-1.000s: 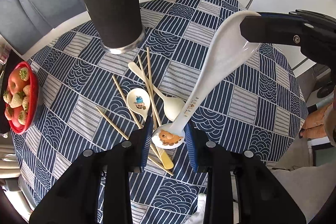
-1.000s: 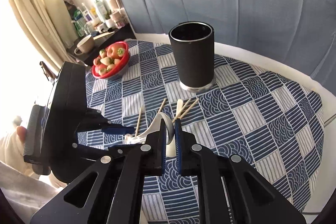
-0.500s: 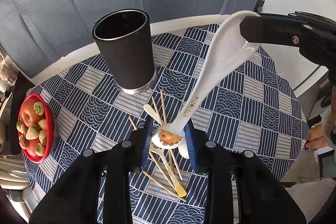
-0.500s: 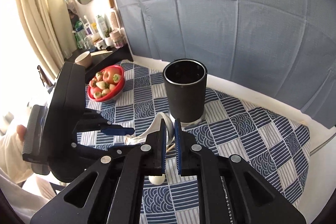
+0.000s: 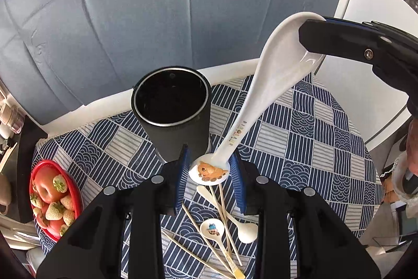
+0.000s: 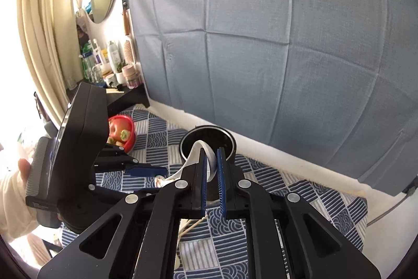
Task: Organize utensils
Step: 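Carry the spoon over the black holder and release it inside, then withdraw the right tool and move it toward the cartoon-print spoon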
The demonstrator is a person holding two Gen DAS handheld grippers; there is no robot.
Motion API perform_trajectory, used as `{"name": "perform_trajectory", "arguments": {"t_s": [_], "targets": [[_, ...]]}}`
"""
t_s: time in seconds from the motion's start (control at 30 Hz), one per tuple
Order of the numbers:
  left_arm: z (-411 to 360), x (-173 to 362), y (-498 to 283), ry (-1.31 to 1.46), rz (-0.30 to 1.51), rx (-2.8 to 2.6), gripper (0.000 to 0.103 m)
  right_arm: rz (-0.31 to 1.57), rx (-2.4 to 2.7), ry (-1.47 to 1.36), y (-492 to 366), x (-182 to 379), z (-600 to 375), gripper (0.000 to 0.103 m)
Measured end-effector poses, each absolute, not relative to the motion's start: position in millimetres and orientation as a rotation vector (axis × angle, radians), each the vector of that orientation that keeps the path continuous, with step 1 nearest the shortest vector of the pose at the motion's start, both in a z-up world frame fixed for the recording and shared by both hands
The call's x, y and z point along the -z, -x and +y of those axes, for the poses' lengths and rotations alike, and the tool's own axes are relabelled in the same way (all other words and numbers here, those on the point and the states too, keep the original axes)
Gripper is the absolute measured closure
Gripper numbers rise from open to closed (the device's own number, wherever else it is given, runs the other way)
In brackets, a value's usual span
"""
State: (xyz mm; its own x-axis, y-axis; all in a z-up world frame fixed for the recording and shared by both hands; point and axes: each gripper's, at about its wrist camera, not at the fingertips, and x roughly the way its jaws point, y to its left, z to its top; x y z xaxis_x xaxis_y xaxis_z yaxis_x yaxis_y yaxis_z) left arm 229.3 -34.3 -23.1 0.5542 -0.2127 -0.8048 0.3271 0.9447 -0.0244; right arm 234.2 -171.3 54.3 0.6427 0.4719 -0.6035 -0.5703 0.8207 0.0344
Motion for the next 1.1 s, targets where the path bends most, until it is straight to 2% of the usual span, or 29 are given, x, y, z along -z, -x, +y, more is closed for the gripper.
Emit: {"name": "perform_trajectory", "arguments": {"t_s": [0.43, 0.87, 0.9, 0.93, 0.97, 1.0, 1.1], "targets": [[-22, 11, -292, -0.09, 0.872, 0.325, 0.072, 0.539, -0.549, 0.272, -277, -76, -145, 0.095], [-8, 48, -320, -0.042, 0.944, 0.346, 0.071, 0.596, -0.555, 0.323, -297, -50, -121, 0.093], [-8, 50, -320, -0.043, 0.945, 0.353, 0.067, 0.598, -0.559, 0.317, -298, -49, -120, 0.091], [-7, 52, -319, -0.043, 0.939, 0.346, 0.054, 0.592, -0.549, 0.319, -298, -48, -120, 0.078], [-6, 53, -318, -0.042, 0.938, 0.347, 0.047, 0.588, -0.535, 0.323, -298, -47, -120, 0.066], [-5, 53, -316, -0.039, 0.931, 0.356, 0.041, 0.578, -0.521, 0.322, -298, -47, -122, 0.043], [0, 51, -312, -0.036, 0.915, 0.352, 0.032, 0.565, -0.508, 0.29, -297, -50, -132, 0.039]]}}
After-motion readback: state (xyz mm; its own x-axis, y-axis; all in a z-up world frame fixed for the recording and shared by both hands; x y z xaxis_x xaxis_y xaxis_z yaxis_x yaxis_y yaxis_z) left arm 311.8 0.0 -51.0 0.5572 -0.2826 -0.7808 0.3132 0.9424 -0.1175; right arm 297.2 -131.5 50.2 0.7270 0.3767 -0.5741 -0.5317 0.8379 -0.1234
